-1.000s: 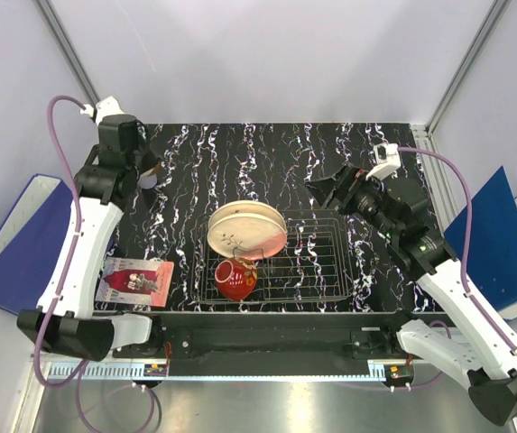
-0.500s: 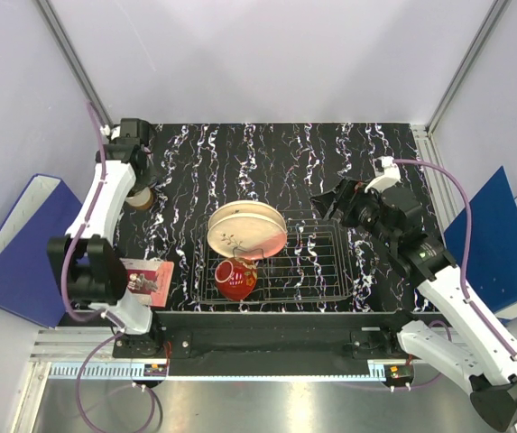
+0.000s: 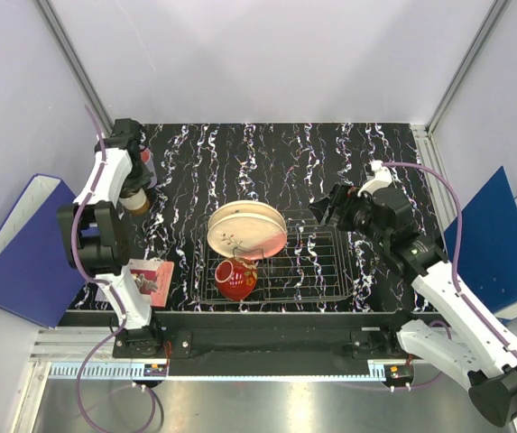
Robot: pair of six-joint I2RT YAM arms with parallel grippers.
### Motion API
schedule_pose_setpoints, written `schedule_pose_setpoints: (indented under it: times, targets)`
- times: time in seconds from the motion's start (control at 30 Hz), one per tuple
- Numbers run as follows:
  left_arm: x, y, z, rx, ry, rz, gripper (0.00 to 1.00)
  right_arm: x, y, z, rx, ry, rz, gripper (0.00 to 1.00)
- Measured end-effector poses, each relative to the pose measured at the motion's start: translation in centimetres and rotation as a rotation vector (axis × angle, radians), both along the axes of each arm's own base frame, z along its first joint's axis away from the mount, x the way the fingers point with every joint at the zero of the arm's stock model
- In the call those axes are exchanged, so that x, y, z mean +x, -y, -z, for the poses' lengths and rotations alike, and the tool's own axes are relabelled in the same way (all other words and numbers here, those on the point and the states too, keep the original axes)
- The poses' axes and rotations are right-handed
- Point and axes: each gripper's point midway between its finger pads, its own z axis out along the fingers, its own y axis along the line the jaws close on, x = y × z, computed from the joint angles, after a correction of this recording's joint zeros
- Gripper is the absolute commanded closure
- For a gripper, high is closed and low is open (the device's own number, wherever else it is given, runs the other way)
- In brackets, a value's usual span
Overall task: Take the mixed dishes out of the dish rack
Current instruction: Place the cup at the center of the board.
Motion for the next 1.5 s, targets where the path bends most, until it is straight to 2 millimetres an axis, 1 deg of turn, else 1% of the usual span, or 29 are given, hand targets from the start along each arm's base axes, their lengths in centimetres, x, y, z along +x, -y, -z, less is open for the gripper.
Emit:
schedule_pose_setpoints:
  times: [0.2, 0.47, 0.6, 0.63, 0.77, 0.8, 0.97, 1.0, 1.07, 1.1, 1.13, 1.2, 1.23, 1.3, 1.4, 1.5]
  targets:
    - [0.4, -1.3, 2.0, -0.014, -0.029, -0.032, 1.0, 0.4, -0.1, 0.9, -0.029, -0.014, -0.007, 0.05]
    - [1.9, -1.4, 3.5, -0.026, -0.002, -0.03, 1.0, 0.5, -0.1, 1.7, -0.052, -0.024, -0.013, 0.05]
    - [1.7, -1.5, 4.8, -0.033, -0.011, -0.032, 1.0, 0.6, -0.2, 1.8, -0.057, -0.023, -0.014, 0.05]
    - [1.7, -1.5, 5.1, -0.034, -0.017, -0.033, 0.98, 0.6, -0.2, 1.8, -0.058, -0.024, -0.015, 0.05]
    - [1.6, -1.7, 6.1, -0.037, -0.034, -0.037, 0.88, 0.7, -0.2, 2.2, -0.063, -0.032, -0.015, 0.05]
    - [1.6, -1.7, 6.2, -0.038, -0.034, -0.037, 0.8, 0.7, -0.2, 2.2, -0.064, -0.032, -0.015, 0.05]
    - [1.5, -1.7, 6.4, -0.038, -0.037, -0.036, 0.57, 0.7, -0.2, 2.2, -0.063, -0.033, -0.015, 0.05]
    - [1.5, -1.7, 6.4, -0.039, -0.037, -0.036, 0.47, 0.7, -0.2, 2.2, -0.063, -0.033, -0.015, 0.05]
    - [1.4, -1.7, 6.4, -0.04, -0.038, -0.031, 0.38, 0.7, -0.2, 2.2, -0.063, -0.032, -0.015, 0.05]
    - [1.5, -1.6, 6.4, -0.041, -0.035, -0.033, 0.31, 0.7, -0.2, 2.2, -0.063, -0.033, -0.015, 0.05]
    - [1.4, -1.6, 6.3, -0.042, -0.033, -0.034, 0.21, 0.7, -0.2, 2.2, -0.064, -0.032, -0.015, 0.05]
    - [1.0, -1.6, 6.2, -0.041, -0.035, -0.035, 0.12, 0.7, -0.2, 2.2, -0.063, -0.032, -0.016, 0.05]
    - [0.7, -1.6, 5.9, -0.04, -0.032, -0.038, 0.05, 0.7, -0.3, 2.2, -0.062, -0.031, -0.016, 0.05]
    - [0.2, -1.6, 4.7, -0.035, -0.018, -0.046, 0.01, 0.8, -0.3, 2.2, -0.06, -0.028, -0.017, 0.05]
    - [-0.1, -1.7, 2.3, -0.026, 0.033, -0.063, 0.01, 0.8, -0.3, 2.2, -0.059, -0.026, -0.018, 0.05]
    - [-0.5, -1.7, -1.5, -0.015, 0.115, -0.079, 0.01, 0.8, -0.3, 2.2, -0.059, -0.027, -0.018, 0.05]
